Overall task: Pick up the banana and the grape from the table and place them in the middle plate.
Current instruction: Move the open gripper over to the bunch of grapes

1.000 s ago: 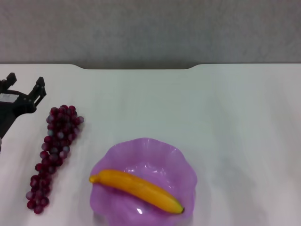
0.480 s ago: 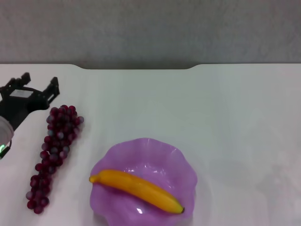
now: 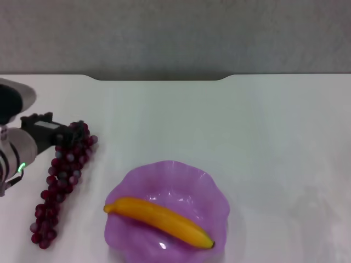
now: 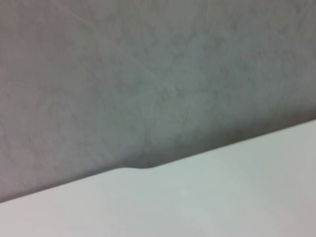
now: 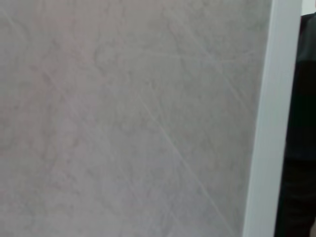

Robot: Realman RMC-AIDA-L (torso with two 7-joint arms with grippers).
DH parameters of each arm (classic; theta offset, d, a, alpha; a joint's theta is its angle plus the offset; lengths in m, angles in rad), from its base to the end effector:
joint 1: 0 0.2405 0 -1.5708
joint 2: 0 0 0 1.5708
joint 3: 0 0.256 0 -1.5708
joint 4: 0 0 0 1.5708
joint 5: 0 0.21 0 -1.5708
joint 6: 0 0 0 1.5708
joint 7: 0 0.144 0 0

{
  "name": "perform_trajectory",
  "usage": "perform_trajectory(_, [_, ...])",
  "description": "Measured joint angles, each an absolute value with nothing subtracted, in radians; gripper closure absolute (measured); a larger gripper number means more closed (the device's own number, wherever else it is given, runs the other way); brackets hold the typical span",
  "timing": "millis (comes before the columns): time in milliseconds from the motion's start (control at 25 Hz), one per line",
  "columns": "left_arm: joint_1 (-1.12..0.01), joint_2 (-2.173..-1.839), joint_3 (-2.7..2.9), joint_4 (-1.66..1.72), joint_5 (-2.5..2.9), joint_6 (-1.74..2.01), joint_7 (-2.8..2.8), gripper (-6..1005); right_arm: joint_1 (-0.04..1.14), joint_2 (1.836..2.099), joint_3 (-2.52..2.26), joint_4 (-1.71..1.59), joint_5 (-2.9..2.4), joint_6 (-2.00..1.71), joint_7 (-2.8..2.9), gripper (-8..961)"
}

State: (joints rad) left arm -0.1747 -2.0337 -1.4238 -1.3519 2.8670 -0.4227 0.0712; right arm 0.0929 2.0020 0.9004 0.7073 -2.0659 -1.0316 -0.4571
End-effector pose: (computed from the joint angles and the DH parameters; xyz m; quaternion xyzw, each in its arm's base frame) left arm -0.2574 0.3653 0.0121 -0.7835 -0.3439 -0.0485 0.5152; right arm 0.3456 0.2804 0.0073 -0.6205 0.2324 0.1885 0.7249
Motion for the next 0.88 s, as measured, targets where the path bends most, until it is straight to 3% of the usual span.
perform_trajectory(880, [-0.394,-2.032,-1.500,-1.044,2.860,-0.602,0.054,258,0.097,2.001,0.866,0.757,-2.075,-1.034,-0.466,953])
